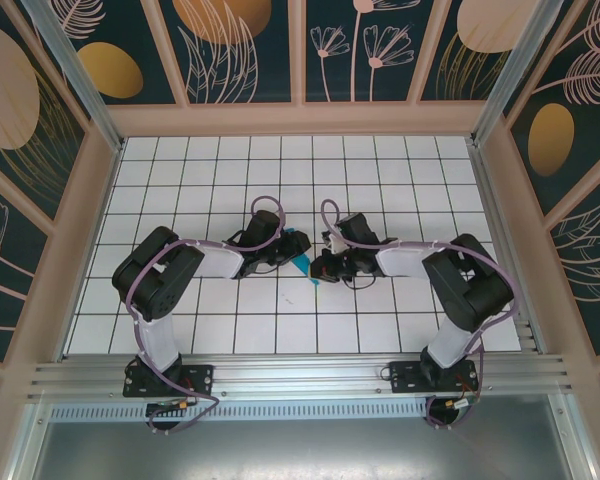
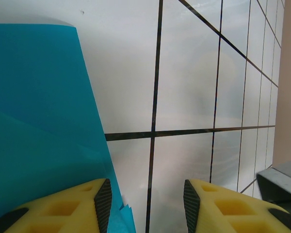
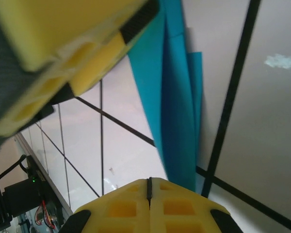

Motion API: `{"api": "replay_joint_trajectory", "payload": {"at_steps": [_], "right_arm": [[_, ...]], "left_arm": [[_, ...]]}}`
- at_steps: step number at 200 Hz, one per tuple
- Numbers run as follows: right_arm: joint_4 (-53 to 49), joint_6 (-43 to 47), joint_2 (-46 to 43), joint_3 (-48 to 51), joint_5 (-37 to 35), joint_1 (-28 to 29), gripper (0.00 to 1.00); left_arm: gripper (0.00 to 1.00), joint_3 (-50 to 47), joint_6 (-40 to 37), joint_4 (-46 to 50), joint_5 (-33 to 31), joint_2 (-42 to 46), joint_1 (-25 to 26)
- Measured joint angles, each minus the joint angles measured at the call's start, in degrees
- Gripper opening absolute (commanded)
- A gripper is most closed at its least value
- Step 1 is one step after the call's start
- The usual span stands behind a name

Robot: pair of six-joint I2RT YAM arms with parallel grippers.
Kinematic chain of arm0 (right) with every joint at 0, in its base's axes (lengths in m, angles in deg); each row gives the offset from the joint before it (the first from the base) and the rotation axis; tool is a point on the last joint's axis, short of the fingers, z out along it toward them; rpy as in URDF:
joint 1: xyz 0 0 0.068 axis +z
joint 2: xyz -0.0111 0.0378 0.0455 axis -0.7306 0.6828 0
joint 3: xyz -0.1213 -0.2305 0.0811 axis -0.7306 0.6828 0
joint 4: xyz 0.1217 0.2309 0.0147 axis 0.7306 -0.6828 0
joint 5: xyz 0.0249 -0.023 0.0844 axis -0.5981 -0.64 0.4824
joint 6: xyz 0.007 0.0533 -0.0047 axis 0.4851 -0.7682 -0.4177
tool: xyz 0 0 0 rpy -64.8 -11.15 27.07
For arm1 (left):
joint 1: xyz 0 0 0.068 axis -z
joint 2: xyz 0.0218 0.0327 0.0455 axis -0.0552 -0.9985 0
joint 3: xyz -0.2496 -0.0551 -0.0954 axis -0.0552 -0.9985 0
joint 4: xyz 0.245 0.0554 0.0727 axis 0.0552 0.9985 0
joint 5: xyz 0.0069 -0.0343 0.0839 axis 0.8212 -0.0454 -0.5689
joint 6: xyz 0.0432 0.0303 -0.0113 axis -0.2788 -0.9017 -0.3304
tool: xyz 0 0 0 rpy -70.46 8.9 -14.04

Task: Fold a paper plane with a square sheet of paper (pick it up from the middle)
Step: Fold the wing for the fifth time at the center of the table.

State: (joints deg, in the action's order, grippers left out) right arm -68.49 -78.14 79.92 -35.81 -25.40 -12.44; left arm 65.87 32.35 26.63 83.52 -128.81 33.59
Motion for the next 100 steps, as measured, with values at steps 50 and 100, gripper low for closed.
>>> {"api": "replay_joint_trajectory", "payload": {"at_steps": [50, 100], "right_arm": [[3.0, 0.1, 2.3, 2.1, 0.3, -0.3, 0.0], [6.0, 0.3, 0.6, 5.3, 0.3, -0.6, 0.0]], "left_arm": [[0.47, 0.1, -0.2, 0.2, 0.2, 0.0, 0.0], [0.47, 0.3, -0.4, 0.4, 1.1, -0.2, 0.2]]}}
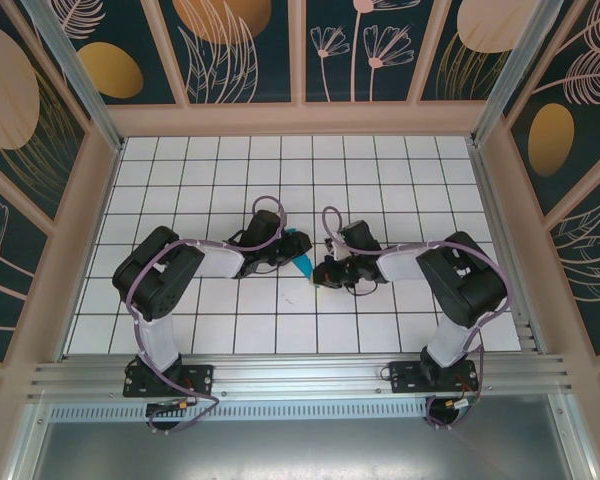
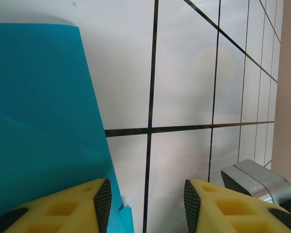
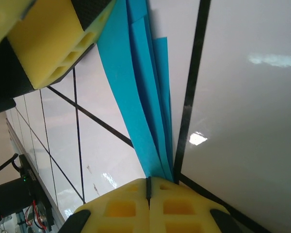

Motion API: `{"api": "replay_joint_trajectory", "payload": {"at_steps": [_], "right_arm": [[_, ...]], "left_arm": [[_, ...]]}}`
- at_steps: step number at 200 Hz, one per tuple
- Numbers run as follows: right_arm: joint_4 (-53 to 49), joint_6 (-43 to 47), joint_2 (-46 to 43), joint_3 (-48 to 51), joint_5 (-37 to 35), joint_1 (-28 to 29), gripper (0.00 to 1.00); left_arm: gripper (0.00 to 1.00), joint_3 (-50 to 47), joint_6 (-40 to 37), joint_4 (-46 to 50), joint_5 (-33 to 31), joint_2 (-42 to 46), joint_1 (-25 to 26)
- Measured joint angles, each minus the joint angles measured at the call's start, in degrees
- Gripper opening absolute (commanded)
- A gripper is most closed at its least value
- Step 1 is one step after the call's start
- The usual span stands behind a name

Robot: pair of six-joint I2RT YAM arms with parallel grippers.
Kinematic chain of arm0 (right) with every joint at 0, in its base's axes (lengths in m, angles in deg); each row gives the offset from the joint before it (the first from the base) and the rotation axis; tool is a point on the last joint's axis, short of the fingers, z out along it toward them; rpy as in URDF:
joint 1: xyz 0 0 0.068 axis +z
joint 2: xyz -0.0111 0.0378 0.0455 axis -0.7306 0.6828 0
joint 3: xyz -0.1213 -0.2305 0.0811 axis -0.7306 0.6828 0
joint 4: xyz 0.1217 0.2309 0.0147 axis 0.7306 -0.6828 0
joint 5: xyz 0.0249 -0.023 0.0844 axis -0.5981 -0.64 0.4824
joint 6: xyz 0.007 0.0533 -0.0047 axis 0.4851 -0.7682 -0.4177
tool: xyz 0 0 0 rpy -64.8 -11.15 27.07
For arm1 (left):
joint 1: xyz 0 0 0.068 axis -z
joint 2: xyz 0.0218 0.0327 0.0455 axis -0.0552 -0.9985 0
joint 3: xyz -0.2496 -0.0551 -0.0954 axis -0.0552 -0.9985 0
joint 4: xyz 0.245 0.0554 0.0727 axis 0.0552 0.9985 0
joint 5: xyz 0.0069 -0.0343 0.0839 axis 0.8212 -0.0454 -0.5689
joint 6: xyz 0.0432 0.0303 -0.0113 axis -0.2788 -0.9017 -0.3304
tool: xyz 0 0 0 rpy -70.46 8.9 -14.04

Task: Fold a paper plane with a square sheet of paper (pick it up from the middle)
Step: Fold the wing for the fifth time at the center of the table.

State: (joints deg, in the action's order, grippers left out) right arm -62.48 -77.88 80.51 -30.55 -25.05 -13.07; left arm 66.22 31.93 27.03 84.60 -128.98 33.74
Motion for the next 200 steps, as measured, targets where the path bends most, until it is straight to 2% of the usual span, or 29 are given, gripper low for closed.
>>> {"api": "replay_joint_trajectory", "payload": {"at_steps": [26, 62, 97, 138, 200], "right_arm": [[-1.1, 0.4, -2.8, 2.4, -0.4, -0.2, 0.0], [-7.6, 0.5, -7.0, 3.8, 0.1, -0.4, 0.0], [-8.4, -0.8, -8.0, -0.2, 1.2, -0.4, 0.0], [-4.3, -2.8, -3.4, -5.9, 1.4, -0.4, 0.0], [-1.5, -3.4, 2.6, -3.4, 0.9, -0.6, 0.0]], "left_arm": [[0.47, 0.0, 0.0, 0.0, 0.6, -0.1, 0.3], [0.47, 0.1, 0.0, 0.0, 0.8, -0.2, 0.3], [0.47, 0.1, 0.0, -0.1, 0.8, -0.2, 0.3], [0.47, 0.1, 0.0, -0.1, 1.0, -0.2, 0.2], [0.47, 0.2, 0.0, -0.1, 1.0, -0.3, 0.2]]}}
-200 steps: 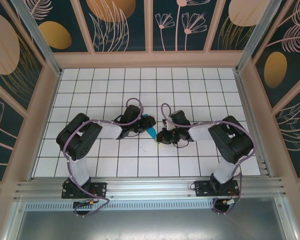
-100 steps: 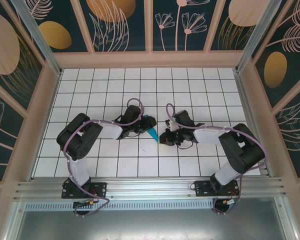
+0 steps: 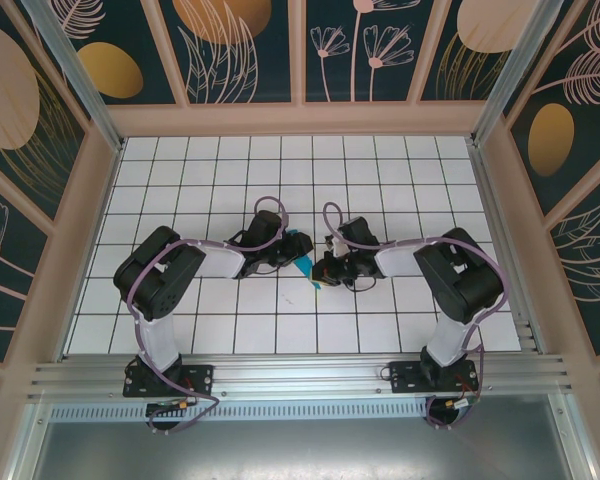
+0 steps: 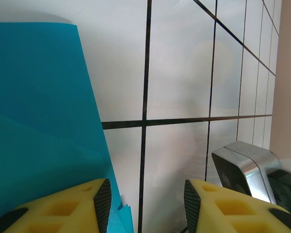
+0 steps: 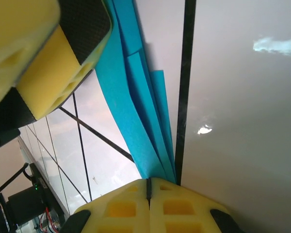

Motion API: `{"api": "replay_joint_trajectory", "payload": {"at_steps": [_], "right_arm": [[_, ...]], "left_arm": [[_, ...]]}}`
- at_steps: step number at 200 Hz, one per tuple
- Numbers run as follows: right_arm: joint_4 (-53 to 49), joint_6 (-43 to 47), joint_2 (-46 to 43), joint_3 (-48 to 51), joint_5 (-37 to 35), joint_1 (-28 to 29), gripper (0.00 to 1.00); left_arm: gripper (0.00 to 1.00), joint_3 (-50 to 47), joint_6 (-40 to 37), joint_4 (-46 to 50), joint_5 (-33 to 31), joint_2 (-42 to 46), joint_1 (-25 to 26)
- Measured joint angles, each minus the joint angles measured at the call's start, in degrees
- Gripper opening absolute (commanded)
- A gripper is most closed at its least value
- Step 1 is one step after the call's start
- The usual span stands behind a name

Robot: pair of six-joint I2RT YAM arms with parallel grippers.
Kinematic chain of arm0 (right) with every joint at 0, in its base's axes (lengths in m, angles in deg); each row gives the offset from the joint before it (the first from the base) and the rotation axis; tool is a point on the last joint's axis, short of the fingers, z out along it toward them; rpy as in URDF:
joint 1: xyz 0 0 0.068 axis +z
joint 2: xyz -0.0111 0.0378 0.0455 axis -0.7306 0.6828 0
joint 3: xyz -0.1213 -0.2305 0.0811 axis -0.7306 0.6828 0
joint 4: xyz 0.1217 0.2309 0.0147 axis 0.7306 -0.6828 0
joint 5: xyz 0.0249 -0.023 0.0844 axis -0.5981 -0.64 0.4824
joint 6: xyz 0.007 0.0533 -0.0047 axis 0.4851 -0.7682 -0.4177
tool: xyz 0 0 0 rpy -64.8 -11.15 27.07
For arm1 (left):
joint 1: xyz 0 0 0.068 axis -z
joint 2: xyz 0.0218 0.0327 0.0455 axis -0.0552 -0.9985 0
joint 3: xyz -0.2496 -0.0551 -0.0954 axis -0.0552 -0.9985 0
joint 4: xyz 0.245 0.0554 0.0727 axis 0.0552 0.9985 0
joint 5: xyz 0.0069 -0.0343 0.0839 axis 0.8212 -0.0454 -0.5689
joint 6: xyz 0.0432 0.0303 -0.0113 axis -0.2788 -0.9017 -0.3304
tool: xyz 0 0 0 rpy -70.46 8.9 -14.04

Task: Fold a paper plane with a square sheet of paper (pick it up from the middle)
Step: Fold the wing for the fifth time at the center of the table.

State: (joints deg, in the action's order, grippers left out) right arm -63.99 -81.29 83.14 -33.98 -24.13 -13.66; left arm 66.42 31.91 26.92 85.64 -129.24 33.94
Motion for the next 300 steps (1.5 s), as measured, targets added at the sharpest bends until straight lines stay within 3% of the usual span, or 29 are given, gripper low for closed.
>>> {"api": "replay_joint_trajectory", "payload": {"at_steps": [47, 131, 202, 272, 300], "right_arm": [[2.8, 1.1, 0.0, 1.7, 0.3, -0.2, 0.0], [3.7, 2.5, 0.8, 1.8, 2.4, -0.9, 0.0], [3.0, 3.4, 0.8, 1.4, 2.4, -0.9, 0.0], [2.9, 3.6, 0.8, 1.5, 2.4, -0.9, 0.0], [3.0, 3.6, 0.8, 1.5, 2.4, -0.9, 0.0]], "left_arm": [[0.49, -0.3, -2.7, -1.2, 1.5, -0.1, -0.5], [0.54, -5.6, -7.7, -15.0, 9.0, -1.6, -4.6], [0.58, 0.5, -7.4, -3.7, 7.0, -1.8, -5.2], [0.6, 1.2, -7.5, -2.6, 7.0, -1.8, -5.4], [0.61, 1.7, -8.0, -2.4, 6.1, -1.8, -7.6]]}}
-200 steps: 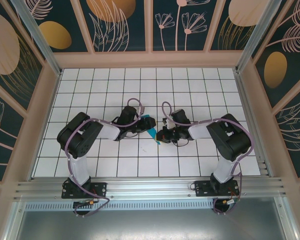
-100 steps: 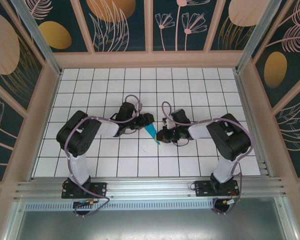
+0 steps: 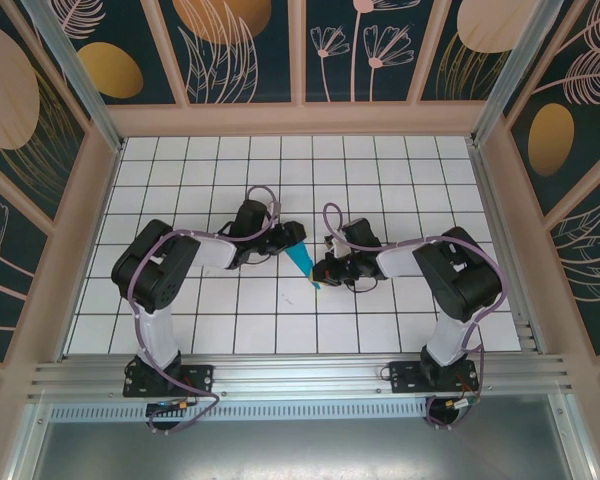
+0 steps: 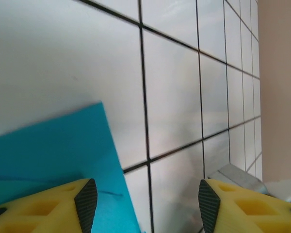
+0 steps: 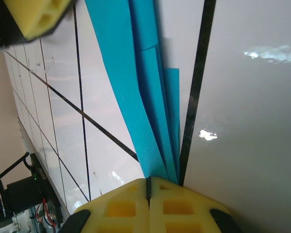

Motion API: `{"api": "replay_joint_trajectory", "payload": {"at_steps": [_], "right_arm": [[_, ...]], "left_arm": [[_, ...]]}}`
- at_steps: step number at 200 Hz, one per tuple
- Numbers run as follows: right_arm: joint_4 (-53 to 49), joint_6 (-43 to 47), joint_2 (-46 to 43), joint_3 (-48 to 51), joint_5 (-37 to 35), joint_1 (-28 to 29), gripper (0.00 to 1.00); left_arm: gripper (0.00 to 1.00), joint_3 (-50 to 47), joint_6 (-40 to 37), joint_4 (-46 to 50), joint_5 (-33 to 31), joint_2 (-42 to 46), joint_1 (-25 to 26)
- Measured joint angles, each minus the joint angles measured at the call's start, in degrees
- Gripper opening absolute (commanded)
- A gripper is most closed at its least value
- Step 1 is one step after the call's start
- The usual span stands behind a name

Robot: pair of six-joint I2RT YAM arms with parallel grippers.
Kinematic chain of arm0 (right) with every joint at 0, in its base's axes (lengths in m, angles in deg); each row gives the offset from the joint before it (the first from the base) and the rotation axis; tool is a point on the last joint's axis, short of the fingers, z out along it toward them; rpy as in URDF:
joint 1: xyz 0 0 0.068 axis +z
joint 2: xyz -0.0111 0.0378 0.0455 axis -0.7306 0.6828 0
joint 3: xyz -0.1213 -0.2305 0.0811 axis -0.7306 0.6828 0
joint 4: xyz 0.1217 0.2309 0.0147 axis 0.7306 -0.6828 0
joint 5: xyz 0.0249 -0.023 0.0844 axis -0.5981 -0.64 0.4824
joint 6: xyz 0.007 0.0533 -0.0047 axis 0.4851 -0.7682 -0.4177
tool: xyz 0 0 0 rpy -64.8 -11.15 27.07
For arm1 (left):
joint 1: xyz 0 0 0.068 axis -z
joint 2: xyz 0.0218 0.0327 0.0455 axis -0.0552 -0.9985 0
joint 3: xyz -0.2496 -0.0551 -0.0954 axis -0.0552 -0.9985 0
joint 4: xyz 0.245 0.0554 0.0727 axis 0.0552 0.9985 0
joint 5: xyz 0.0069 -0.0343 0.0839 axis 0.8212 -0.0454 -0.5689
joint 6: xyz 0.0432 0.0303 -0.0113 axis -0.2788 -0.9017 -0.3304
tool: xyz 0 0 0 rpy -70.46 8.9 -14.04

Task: Fold a paper plane with a square sheet of paper (pick it up from the middle)
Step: Fold the wing for the fifth time at the center of the table.

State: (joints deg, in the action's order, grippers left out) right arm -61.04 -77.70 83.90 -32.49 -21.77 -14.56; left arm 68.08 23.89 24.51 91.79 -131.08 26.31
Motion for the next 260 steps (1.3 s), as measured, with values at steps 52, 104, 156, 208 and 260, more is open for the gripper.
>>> {"api": "replay_joint_trajectory", "payload": {"at_steps": [52, 104, 156, 208, 260], "right_arm": [[0.0, 0.0, 0.0, 0.0, 0.0, 0.0, 0.0], [0.0, 0.0, -0.1, 0.0, 0.0, 0.0, 0.0], [-3.5, 0.5, -0.7, -1.8, -1.1, 0.5, 0.05], [-11.4, 2.0, -11.2, -6.1, -6.8, 1.4, 0.3], [-11.9, 3.5, -7.6, -11.6, -13.2, -0.8, 0.32]], "left_arm": [[0.62, 1.6, -0.9, 1.8, -2.0, -0.4, -3.1], [0.63, 4.3, -3.4, 5.5, -2.1, -1.1, -4.2], [0.64, 7.9, -8.0, 11.4, -7.8, 0.7, -11.3], [0.64, -1.4, -6.4, 10.9, -5.5, 15.9, -10.8], [0.64, -13.9, -1.6, 9.6, -3.1, 23.2, -10.2]]}}
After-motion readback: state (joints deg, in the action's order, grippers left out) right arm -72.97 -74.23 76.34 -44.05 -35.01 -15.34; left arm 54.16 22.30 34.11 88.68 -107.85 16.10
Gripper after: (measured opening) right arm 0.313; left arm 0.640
